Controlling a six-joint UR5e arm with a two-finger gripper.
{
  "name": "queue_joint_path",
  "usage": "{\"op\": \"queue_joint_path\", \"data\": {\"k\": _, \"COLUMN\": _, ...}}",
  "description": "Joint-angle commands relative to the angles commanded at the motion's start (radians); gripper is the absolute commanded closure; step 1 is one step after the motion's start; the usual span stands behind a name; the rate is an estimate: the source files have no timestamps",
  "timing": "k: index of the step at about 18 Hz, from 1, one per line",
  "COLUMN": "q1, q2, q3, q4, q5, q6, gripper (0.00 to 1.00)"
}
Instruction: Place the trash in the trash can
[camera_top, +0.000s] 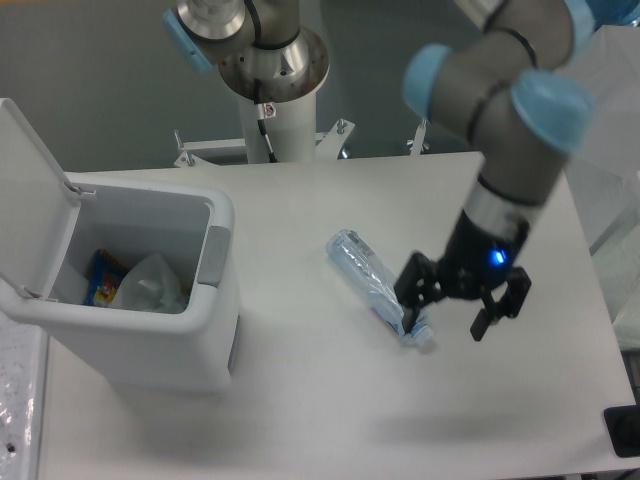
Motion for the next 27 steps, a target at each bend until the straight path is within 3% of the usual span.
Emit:
{"op": "queue_joint_path", "data": {"k": 2, "q1": -0.002, "q2": -0.028, "q3": 0.031, "q4": -0.013, "q5": 0.046, "q6": -0.073, "gripper": 0.00}}
{"op": "queue_joint_path", "data": {"k": 7, "q1": -0.011, "q2": -0.081, "q3": 0.034, "q4": -0.014, "q5": 0.161, "q6": -0.173, "gripper": 0.00}}
{"op": "queue_joint_path", "data": {"k": 18, "q1": -0.020, "q2": -0.126, "q3": 0.023, "q4": -0.014, "q5": 0.221, "q6": -0.184, "gripper": 0.00}}
{"op": "queue_joint_path", "data": {"k": 27, "q1": -0.035, "q2": -0.206, "q3": 0.019, "q4": -0.003, "q5": 0.318, "q6": -0.230, "gripper": 0.00}}
